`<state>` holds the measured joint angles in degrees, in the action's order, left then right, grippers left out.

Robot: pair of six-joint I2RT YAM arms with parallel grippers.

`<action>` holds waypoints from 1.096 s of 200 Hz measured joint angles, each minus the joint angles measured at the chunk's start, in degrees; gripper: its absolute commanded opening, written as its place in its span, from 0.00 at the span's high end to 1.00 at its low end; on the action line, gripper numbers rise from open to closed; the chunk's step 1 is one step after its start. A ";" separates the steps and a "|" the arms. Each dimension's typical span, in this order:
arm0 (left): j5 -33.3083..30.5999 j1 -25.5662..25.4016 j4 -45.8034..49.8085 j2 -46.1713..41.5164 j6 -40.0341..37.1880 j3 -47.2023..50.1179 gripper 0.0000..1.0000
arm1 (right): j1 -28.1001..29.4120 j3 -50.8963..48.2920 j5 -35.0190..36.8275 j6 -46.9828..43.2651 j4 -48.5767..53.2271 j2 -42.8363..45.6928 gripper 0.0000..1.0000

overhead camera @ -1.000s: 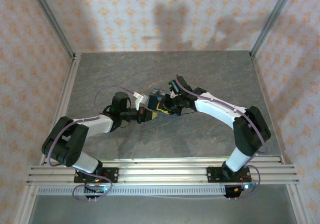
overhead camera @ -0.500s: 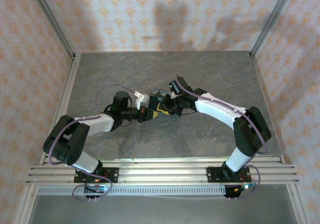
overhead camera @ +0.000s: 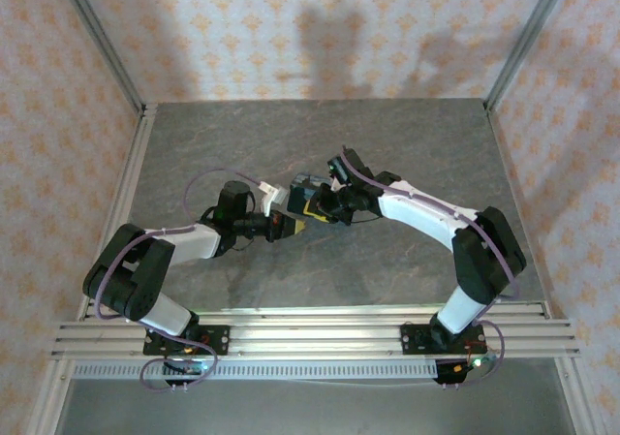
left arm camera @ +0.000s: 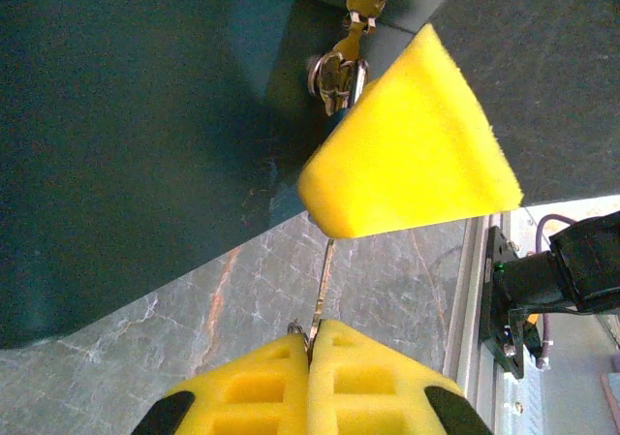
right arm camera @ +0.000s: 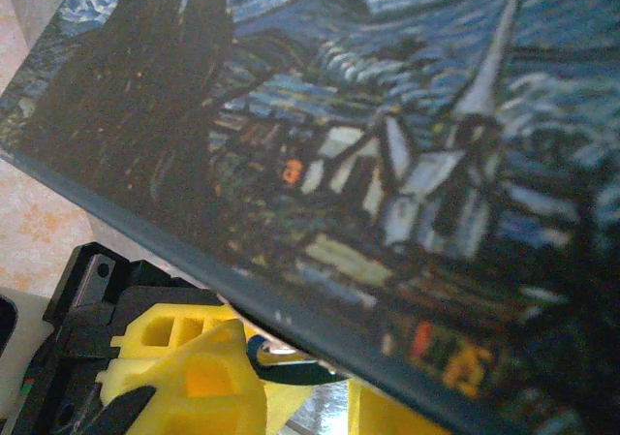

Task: Unlock a padlock with a key

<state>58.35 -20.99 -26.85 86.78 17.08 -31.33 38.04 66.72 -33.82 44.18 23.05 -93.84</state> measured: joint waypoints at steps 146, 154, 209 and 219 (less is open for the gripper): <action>-0.24 0.02 -1.14 0.44 1.53 -0.57 1.00 | 0.00 -0.85 -0.09 0.70 -1.36 0.20 1.00; -0.22 0.02 -1.38 0.79 1.70 -0.68 1.00 | 0.00 -0.85 -0.09 0.83 -1.46 0.20 1.00; 0.11 0.02 -2.36 1.60 2.64 -1.05 1.00 | -0.24 -0.90 -0.07 0.85 -1.62 0.20 1.00; 0.15 0.02 -2.36 1.62 2.89 -1.14 1.00 | -0.24 -0.90 -0.07 0.85 -1.64 0.20 1.00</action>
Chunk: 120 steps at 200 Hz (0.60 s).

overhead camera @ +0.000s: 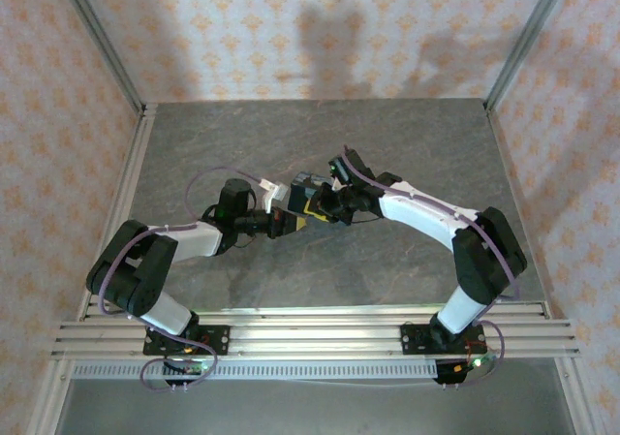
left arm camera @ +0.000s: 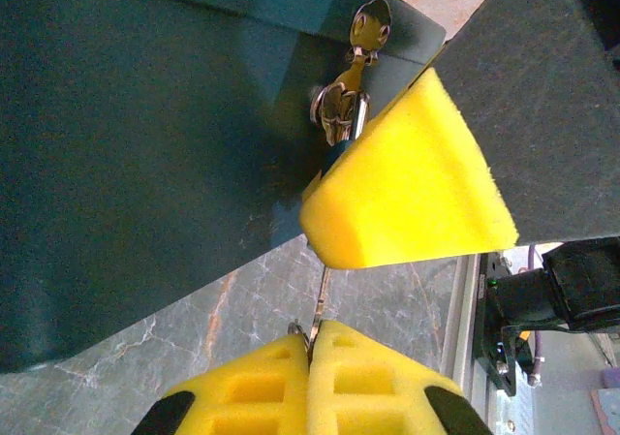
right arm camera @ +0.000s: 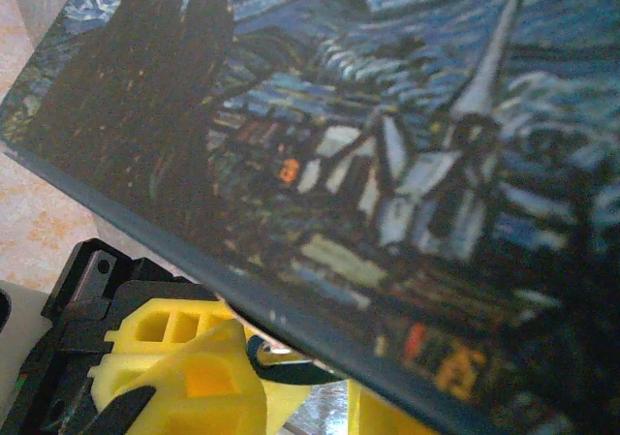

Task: Unlock a padlock with a key

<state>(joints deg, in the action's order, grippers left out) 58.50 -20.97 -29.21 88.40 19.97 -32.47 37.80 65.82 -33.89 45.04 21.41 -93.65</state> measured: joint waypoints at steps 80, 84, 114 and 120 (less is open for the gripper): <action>0.61 0.02 -0.48 0.00 3.19 -0.20 1.00 | -0.33 -0.31 -0.50 0.98 -1.14 0.00 1.00; 0.57 0.02 -0.61 0.00 3.21 -0.20 1.00 | -0.35 -0.37 -0.57 1.09 -1.31 0.00 1.00; -0.46 -0.07 -1.46 0.02 3.15 -0.15 1.00 | -0.59 -0.39 -0.68 2.16 -1.99 0.00 1.00; -0.59 -0.11 -1.55 0.02 3.15 -0.15 1.00 | -0.63 -0.39 -0.72 2.25 -2.05 0.00 1.00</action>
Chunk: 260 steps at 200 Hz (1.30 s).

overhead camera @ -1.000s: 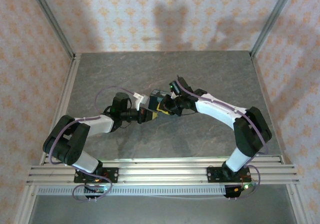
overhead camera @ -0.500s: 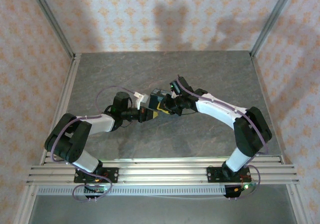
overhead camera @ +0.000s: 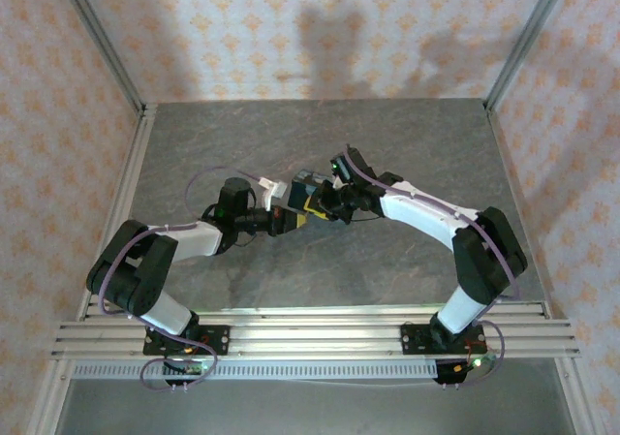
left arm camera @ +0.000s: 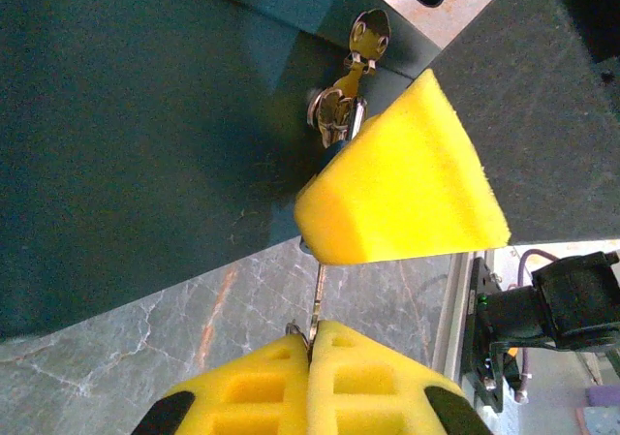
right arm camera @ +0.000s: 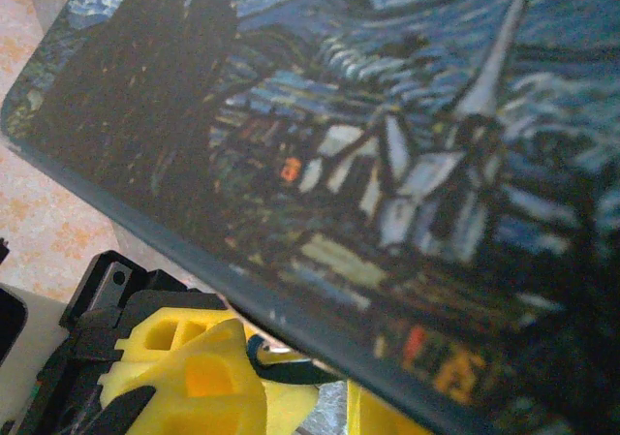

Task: Unlock a padlock with a key

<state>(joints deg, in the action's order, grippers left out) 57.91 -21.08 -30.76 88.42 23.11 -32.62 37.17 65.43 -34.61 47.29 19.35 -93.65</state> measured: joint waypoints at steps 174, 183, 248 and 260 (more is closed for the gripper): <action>4.33 -0.24 -2.08 1.16 2.67 -0.33 1.00 | -0.22 -1.27 -1.01 0.07 2.27 2.43 1.00; 4.79 -0.20 -2.10 1.27 2.95 -0.37 1.00 | -0.22 -1.27 -1.05 0.07 2.45 2.54 1.00; 6.23 -0.13 -3.52 2.75 6.25 -0.72 1.00 | -0.26 -1.33 -0.94 0.09 2.43 2.54 1.00; 6.49 -0.13 -3.80 3.54 7.61 -1.25 1.00 | -0.37 -1.38 -0.48 0.09 2.43 2.54 1.00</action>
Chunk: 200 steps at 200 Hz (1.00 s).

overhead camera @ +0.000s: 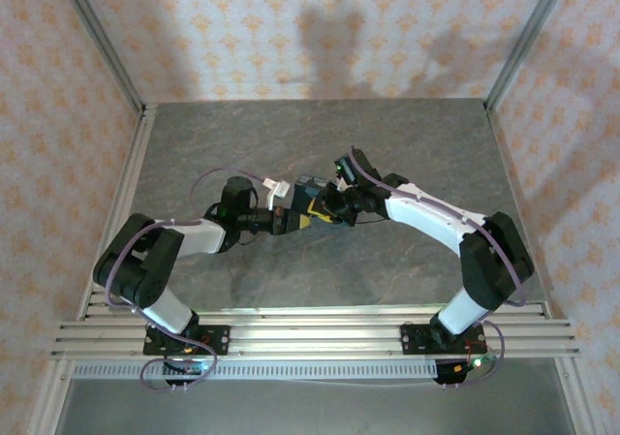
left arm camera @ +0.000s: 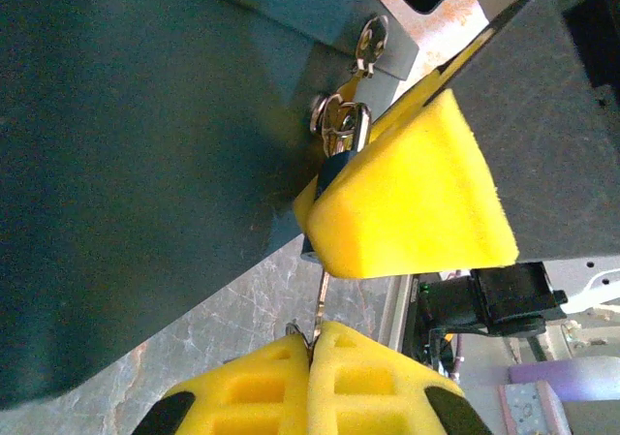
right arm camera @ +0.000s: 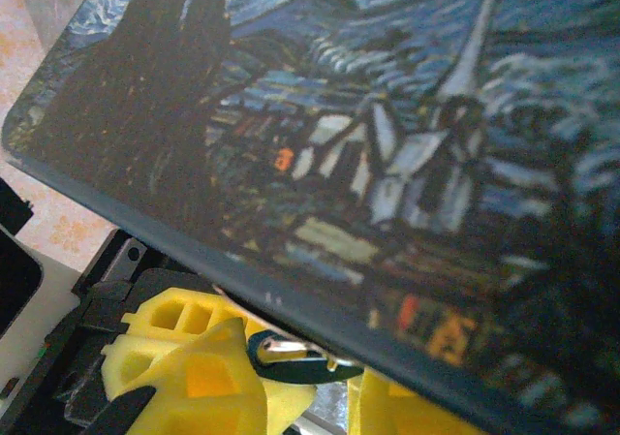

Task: Unlock a padlock with a key

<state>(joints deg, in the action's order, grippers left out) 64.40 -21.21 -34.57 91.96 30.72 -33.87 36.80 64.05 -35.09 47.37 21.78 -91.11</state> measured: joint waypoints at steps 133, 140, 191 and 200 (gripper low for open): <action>-1.79 0.85 4.17 -2.84 0.61 -0.83 1.00 | -0.26 -0.11 -0.11 0.02 -1.20 0.00 1.00; -2.36 0.57 4.94 -3.41 -0.26 -0.83 1.00 | -0.26 -0.11 -0.28 0.04 -1.22 0.00 1.00; -6.27 -0.81 6.08 -5.11 -2.64 -0.04 1.00 | -0.26 -0.11 -0.48 0.92 -1.22 -0.02 1.00; -6.64 -0.94 5.99 -5.35 -2.78 0.17 1.00 | -0.26 -0.11 -0.50 1.09 -1.22 -0.02 1.00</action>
<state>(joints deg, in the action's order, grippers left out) 57.76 -22.15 -28.58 86.61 27.94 -33.69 36.53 63.94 -35.59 48.47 20.56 -91.13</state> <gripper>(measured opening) 0.048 0.186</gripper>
